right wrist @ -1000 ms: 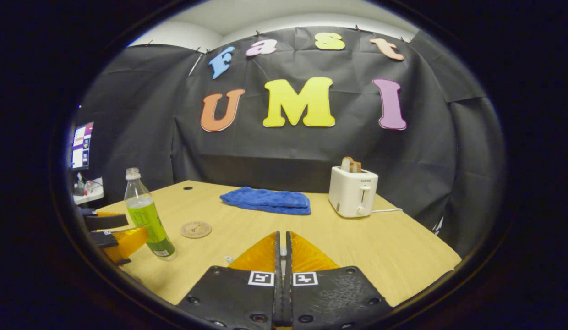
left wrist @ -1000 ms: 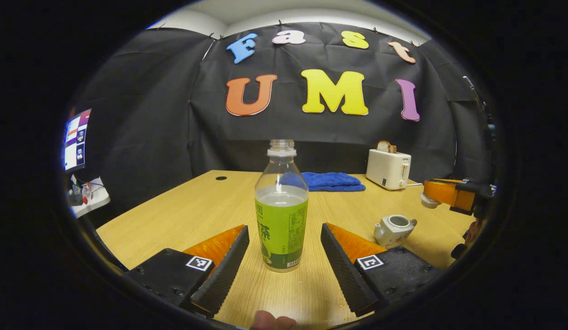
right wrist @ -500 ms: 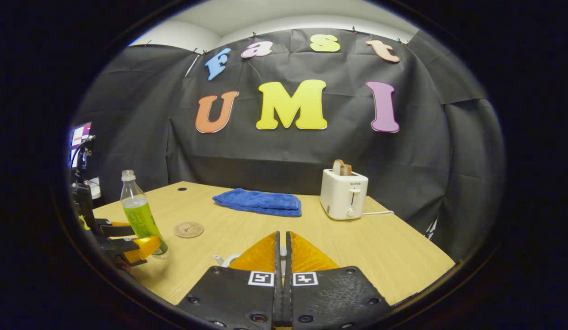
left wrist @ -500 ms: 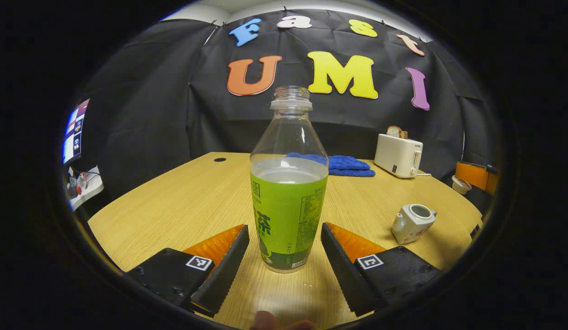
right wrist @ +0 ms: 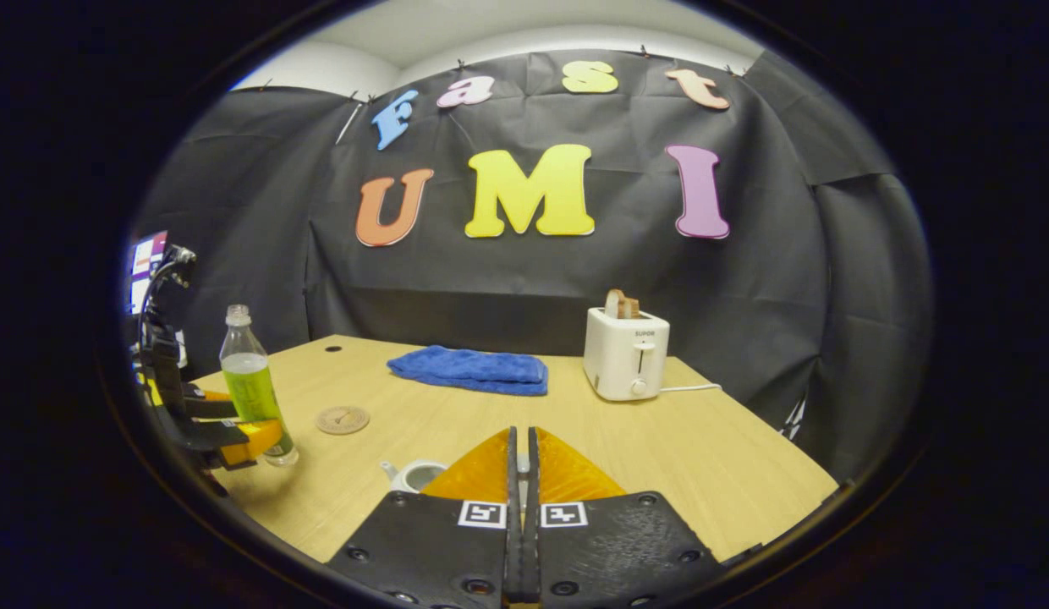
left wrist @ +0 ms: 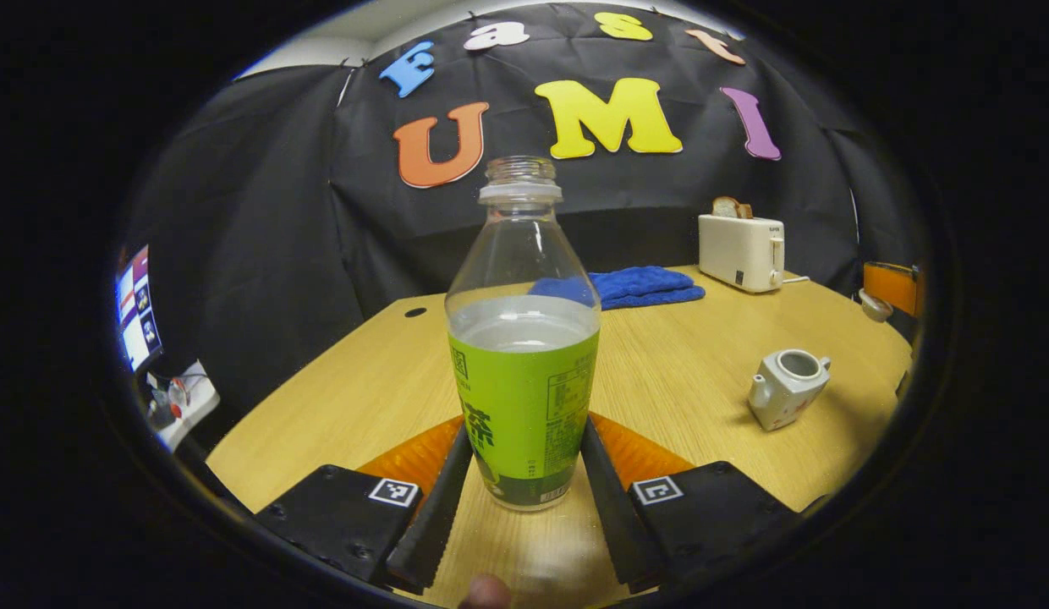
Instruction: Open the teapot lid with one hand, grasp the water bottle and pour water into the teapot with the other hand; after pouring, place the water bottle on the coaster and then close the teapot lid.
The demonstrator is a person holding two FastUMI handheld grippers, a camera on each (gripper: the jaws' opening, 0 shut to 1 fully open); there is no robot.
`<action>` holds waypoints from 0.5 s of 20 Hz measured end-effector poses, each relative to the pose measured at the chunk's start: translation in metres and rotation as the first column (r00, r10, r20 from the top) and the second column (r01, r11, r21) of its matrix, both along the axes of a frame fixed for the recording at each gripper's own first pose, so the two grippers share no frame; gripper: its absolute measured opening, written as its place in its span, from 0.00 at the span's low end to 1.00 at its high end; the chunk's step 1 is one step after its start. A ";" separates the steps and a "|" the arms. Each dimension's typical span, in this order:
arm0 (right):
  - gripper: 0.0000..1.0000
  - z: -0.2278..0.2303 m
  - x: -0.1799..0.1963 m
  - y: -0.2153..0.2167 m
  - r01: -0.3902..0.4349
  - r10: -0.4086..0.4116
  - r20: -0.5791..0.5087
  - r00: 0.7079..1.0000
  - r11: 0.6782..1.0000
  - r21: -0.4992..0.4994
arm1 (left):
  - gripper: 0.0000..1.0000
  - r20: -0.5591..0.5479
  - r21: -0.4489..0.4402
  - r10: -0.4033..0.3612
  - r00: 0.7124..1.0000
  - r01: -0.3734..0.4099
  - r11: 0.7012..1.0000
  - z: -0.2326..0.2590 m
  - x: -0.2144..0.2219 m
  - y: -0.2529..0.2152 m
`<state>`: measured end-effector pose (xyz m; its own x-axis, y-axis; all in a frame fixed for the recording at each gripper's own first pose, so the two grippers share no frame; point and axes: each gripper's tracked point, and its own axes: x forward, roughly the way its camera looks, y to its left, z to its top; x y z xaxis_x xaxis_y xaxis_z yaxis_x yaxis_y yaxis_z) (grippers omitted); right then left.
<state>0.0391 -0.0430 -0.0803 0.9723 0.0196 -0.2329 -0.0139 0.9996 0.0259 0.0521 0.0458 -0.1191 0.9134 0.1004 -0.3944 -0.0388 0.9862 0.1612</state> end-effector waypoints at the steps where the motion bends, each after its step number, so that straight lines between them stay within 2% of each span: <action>1: 0.00 -0.001 -0.001 -0.002 -0.002 0.002 -0.003 1.000 1.000 0.000 | 0.76 0.003 0.047 -0.010 1.000 0.010 0.999 0.005 0.000 0.002; 4: 0.00 0.001 -0.002 -0.010 -0.004 0.004 -0.002 1.000 1.000 0.003 | 0.75 -0.001 0.202 -0.031 1.000 0.031 0.979 0.017 0.000 0.008; 6: 0.00 0.001 -0.003 -0.017 -0.003 0.003 0.000 1.000 1.000 0.000 | 0.75 -0.025 0.315 -0.052 0.998 0.057 0.947 0.021 -0.002 0.012; 10: 0.00 0.000 -0.008 -0.031 0.001 -0.001 -0.001 1.000 1.000 0.002 | 0.75 -0.081 0.540 -0.070 0.994 0.103 0.835 0.026 -0.003 0.020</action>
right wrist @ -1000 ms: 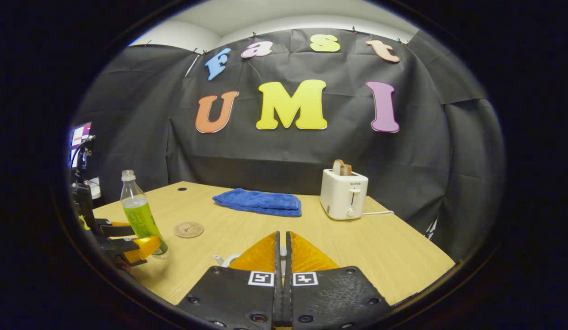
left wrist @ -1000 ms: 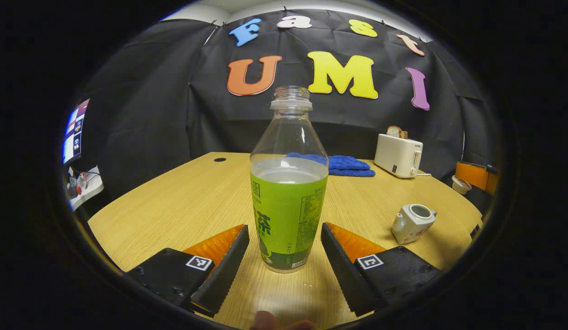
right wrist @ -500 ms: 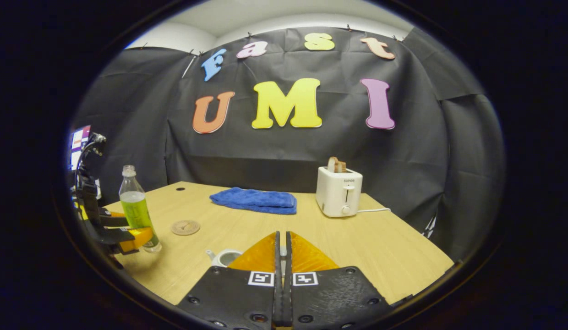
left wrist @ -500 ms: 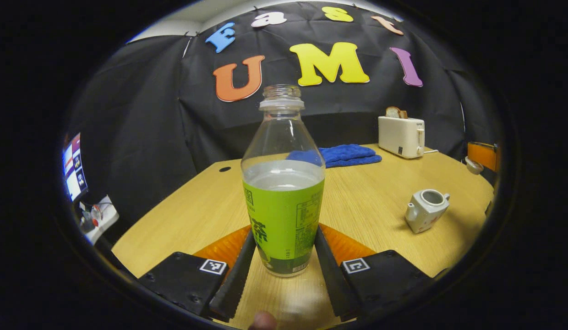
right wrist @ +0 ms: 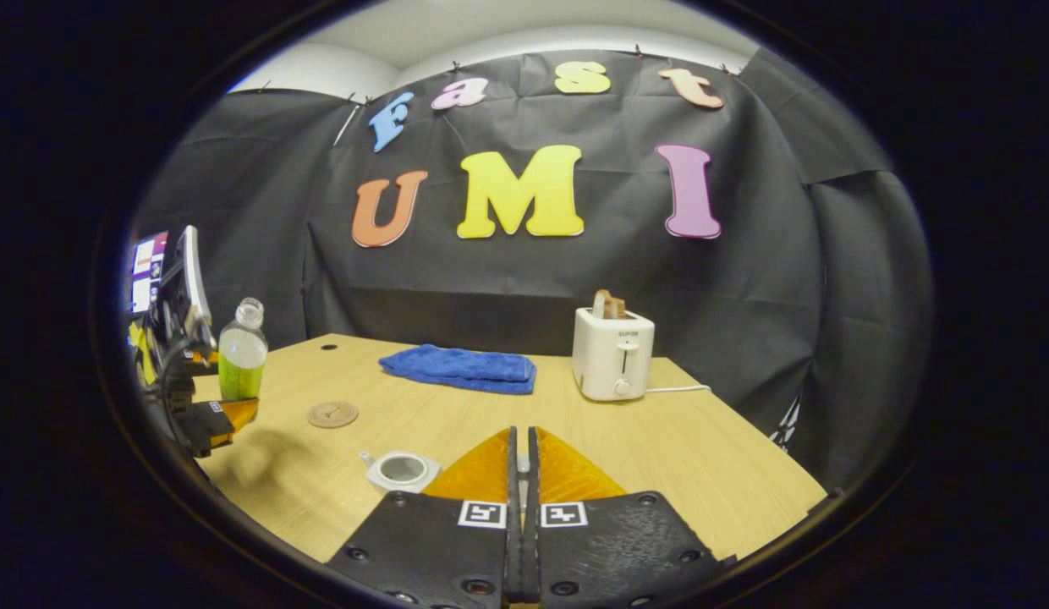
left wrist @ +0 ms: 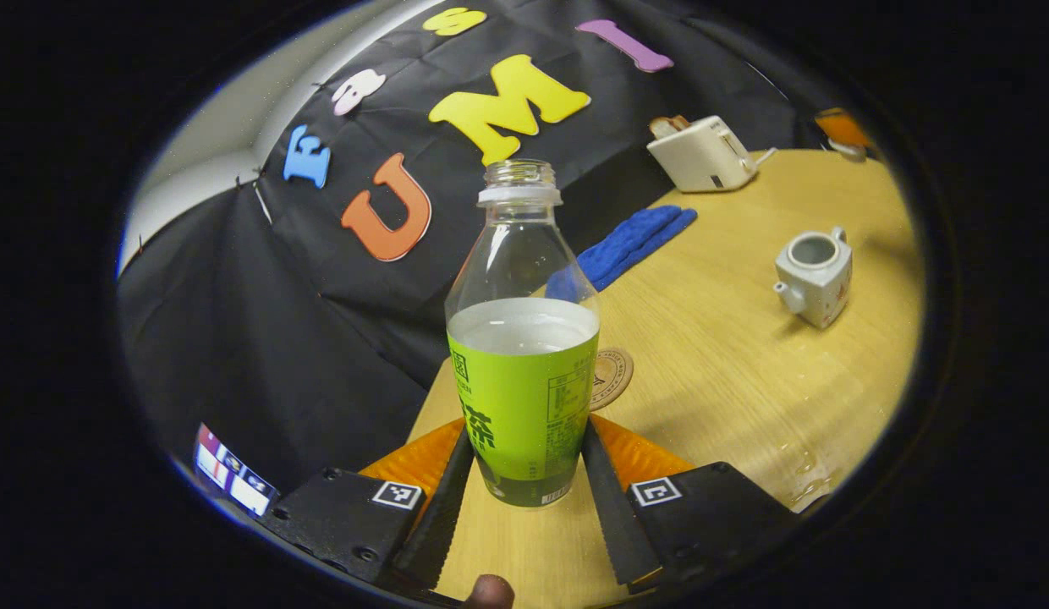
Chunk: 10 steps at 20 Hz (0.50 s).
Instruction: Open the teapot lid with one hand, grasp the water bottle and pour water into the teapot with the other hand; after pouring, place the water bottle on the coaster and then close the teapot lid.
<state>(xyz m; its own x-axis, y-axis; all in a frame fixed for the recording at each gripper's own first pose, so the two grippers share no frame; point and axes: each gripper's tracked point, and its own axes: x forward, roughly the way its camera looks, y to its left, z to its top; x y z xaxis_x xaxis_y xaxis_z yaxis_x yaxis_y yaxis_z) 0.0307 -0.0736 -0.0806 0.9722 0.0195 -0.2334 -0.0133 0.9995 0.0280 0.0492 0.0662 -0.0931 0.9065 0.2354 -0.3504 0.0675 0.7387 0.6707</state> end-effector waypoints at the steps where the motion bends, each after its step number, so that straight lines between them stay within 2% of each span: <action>1: 0.00 -0.001 -0.001 -0.002 0.001 -0.001 0.000 1.000 1.000 0.003 | 0.75 -0.007 0.043 -0.010 1.000 0.010 0.999 0.004 0.001 -0.002; 6: 0.00 -0.006 -0.008 -0.019 0.005 -0.005 0.000 1.000 1.000 -0.016 | 0.74 -0.057 0.203 -0.069 0.996 0.079 0.976 0.007 0.009 -0.024; 10: 0.00 -0.010 -0.012 -0.032 0.006 -0.006 -0.008 1.000 1.000 -0.020 | 0.74 -0.107 0.345 -0.107 0.989 0.138 0.928 0.010 0.013 -0.040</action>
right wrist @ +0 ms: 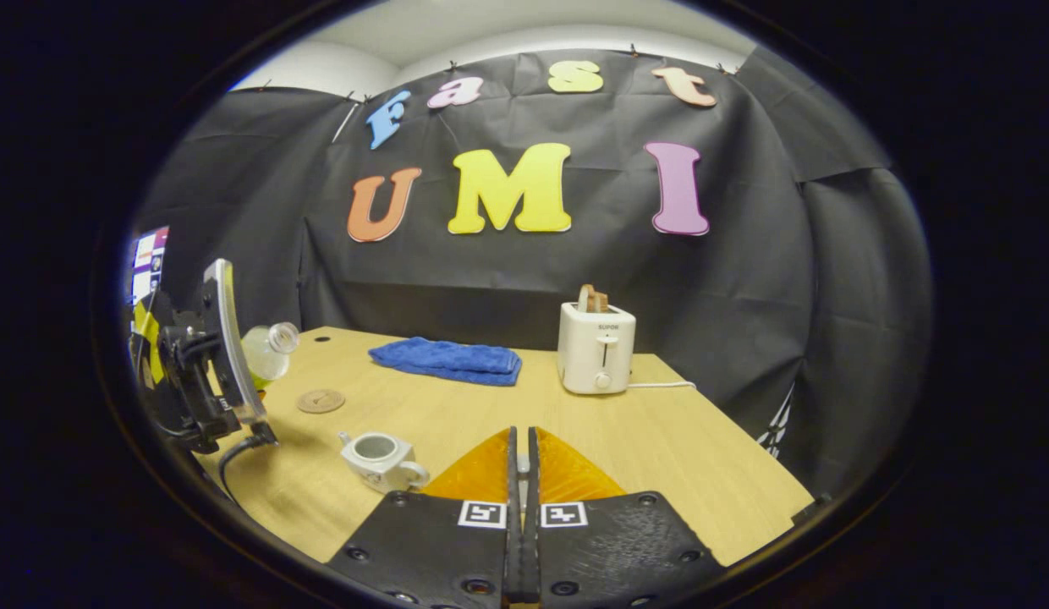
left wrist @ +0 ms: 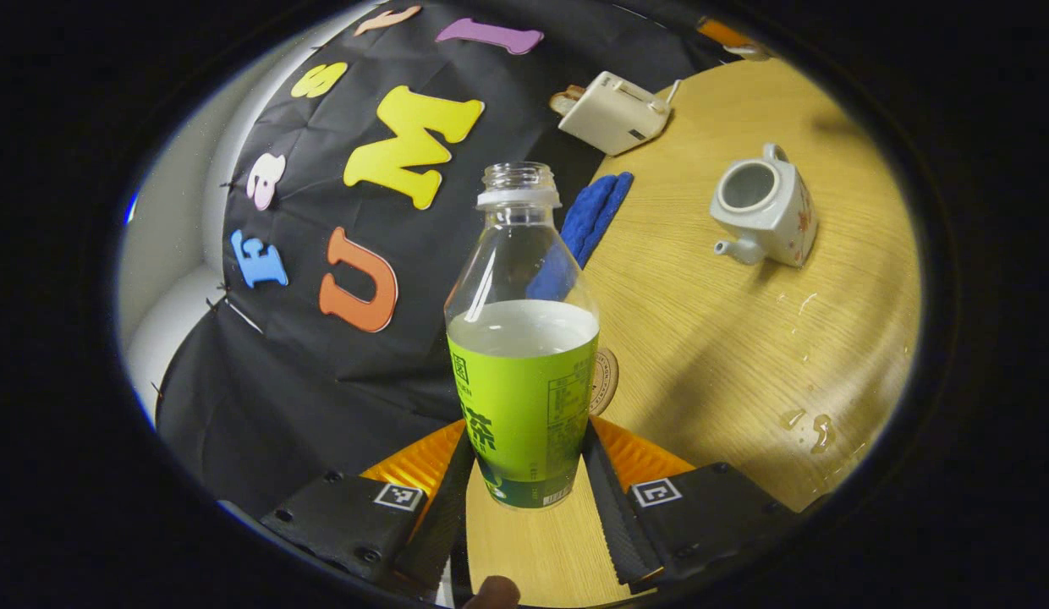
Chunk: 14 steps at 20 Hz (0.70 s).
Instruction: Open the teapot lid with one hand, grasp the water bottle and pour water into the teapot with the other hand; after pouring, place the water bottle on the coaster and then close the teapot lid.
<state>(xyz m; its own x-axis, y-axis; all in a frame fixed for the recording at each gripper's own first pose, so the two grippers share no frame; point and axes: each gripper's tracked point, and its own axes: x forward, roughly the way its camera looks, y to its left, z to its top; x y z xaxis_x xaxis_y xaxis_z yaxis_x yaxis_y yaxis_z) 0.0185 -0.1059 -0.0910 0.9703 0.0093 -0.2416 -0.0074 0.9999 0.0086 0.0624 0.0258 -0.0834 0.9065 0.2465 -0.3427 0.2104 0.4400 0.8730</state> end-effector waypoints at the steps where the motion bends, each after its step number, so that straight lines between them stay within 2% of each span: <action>1: 0.00 -0.001 -0.001 -0.002 0.000 0.000 -0.002 1.000 1.000 -0.001 | 0.74 -0.007 0.043 -0.009 1.000 0.009 0.999 0.001 0.002 -0.001; 4: 0.00 -0.003 -0.003 -0.012 0.007 -0.007 -0.002 1.000 1.000 -0.005 | 0.74 -0.040 0.161 -0.040 0.998 0.046 0.986 0.000 0.005 -0.008; 6: 0.00 -0.006 -0.004 -0.016 0.008 -0.008 -0.005 1.000 1.000 -0.009 | 0.72 -0.054 0.209 -0.065 0.996 0.075 0.975 0.000 0.007 -0.014; 7: 0.00 -0.007 -0.004 -0.018 0.009 -0.009 -0.007 1.000 1.000 -0.010 | 0.74 -0.065 0.232 -0.076 0.995 0.089 0.969 -0.001 0.008 -0.015; 10: 0.00 -0.008 -0.004 -0.020 0.005 -0.005 -0.008 1.000 1.000 -0.011 | 0.72 -0.105 0.294 -0.066 0.992 0.094 0.951 -0.002 0.009 -0.013; 14: 0.00 -0.013 -0.005 -0.021 -0.001 0.001 -0.010 1.000 1.000 -0.013 | 0.74 -0.171 0.380 -0.074 0.982 0.135 0.915 -0.008 0.006 -0.017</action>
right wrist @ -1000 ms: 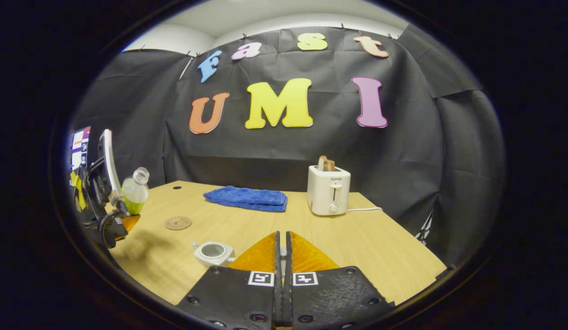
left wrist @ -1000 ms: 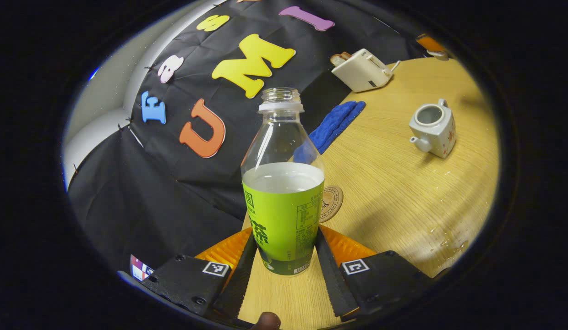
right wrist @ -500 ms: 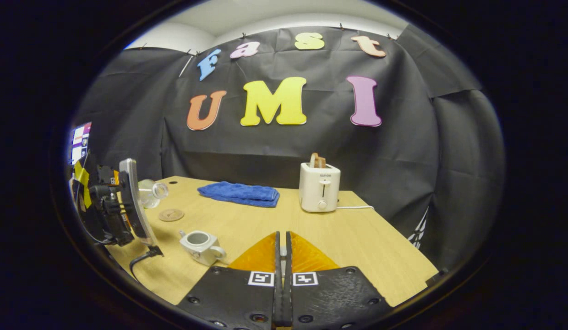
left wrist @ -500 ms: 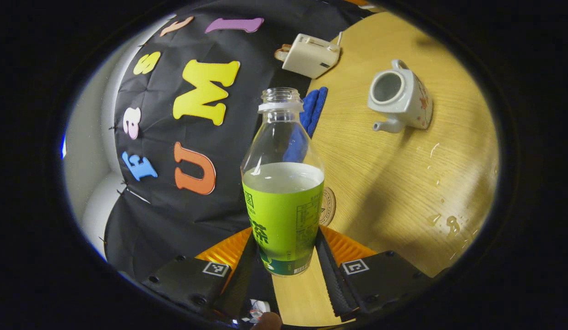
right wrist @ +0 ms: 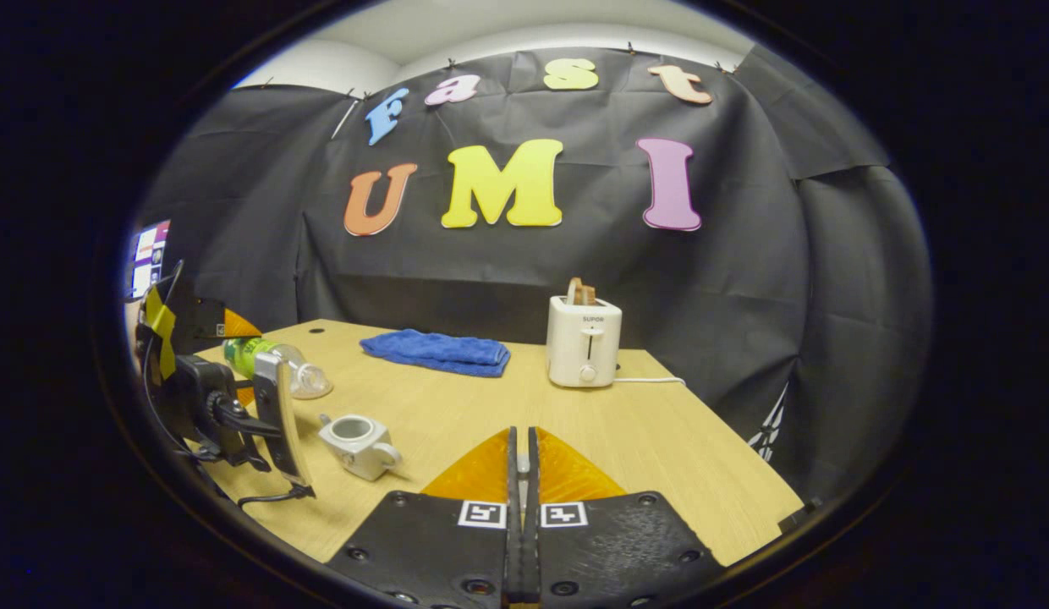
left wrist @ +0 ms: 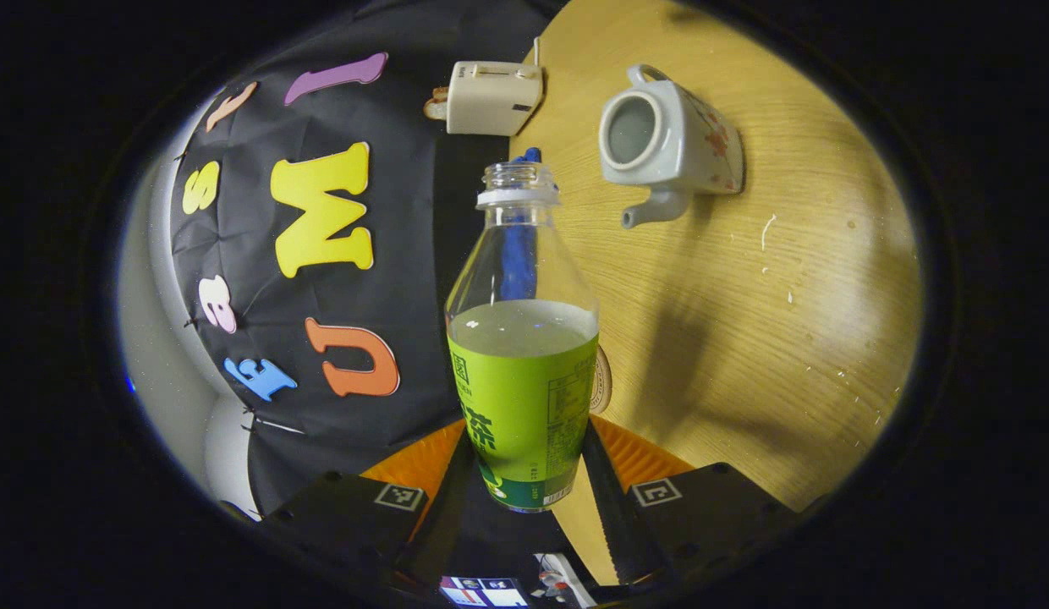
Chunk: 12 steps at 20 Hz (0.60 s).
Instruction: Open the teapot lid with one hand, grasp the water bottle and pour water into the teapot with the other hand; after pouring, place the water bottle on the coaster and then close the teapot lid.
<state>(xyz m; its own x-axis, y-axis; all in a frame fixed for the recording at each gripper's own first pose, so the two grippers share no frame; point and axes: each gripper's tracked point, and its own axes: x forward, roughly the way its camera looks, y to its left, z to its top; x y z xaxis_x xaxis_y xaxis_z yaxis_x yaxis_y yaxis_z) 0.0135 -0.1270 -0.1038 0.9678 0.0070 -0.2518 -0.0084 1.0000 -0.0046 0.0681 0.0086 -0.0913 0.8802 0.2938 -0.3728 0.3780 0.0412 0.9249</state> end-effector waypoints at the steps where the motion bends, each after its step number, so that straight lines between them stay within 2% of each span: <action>1: 0.00 -0.002 0.000 -0.001 -0.001 0.001 -0.003 1.000 1.000 0.004 | 0.74 -0.009 0.020 -0.005 1.000 0.005 1.000 -0.002 0.000 0.000; 4: 0.00 -0.008 -0.001 -0.004 -0.001 0.001 -0.014 1.000 1.000 0.009 | 0.74 -0.012 0.090 -0.033 0.999 0.034 0.995 0.000 0.005 -0.008; 8: 0.00 -0.011 -0.002 -0.003 -0.009 0.009 -0.015 1.000 1.000 0.010 | 0.74 -0.007 0.210 -0.070 0.998 0.070 0.975 0.012 0.010 -0.012; 12: 0.00 -0.014 -0.001 -0.004 -0.014 0.014 -0.018 1.000 1.000 0.012 | 0.74 -0.003 0.279 -0.101 0.995 0.098 0.955 0.020 0.011 -0.017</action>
<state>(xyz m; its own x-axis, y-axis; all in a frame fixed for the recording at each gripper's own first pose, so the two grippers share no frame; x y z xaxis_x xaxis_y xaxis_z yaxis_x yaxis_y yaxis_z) 0.0125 -0.1308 -0.1178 0.9630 0.0238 -0.2686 -0.0225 0.9997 0.0080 0.0792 -0.0086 -0.0714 0.9140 0.2955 -0.2782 0.3563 -0.2562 0.8986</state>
